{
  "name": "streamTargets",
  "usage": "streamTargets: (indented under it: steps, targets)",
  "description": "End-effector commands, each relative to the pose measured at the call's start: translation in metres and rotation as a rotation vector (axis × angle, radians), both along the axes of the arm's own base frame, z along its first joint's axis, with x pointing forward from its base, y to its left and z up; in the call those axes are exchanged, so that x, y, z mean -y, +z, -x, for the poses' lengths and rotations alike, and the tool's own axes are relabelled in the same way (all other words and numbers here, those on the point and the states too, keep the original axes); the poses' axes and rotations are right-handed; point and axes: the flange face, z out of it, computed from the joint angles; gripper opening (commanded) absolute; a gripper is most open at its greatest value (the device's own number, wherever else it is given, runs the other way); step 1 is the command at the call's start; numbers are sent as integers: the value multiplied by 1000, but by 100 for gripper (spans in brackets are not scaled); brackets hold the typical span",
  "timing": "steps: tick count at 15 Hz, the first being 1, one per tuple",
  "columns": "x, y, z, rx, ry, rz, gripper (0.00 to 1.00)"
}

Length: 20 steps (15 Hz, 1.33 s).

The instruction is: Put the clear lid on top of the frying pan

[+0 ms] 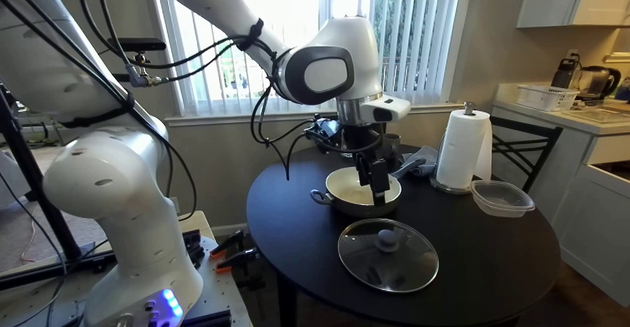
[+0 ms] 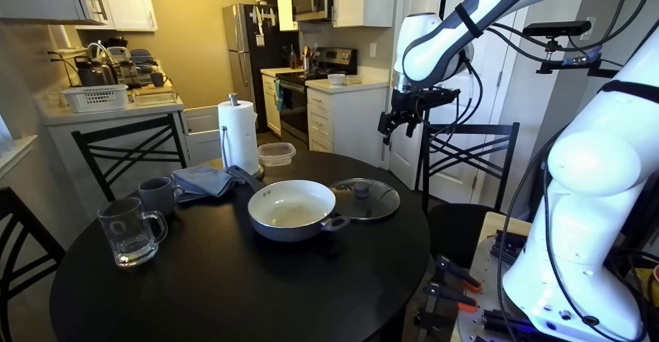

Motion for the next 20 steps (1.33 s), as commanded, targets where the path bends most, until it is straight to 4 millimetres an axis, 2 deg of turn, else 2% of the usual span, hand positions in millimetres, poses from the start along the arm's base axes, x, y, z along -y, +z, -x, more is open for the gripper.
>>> streamTargets:
  steps: [1,5,11,20]
  targets:
    - [-2,-25,-32,-29,43,-67,100]
    - [-3,-62,-63,-111,56,-97,100]
    - [13,-115,-96,-191,80,-106,100]
    - [8,-158,-140,-201,240,-224,100]
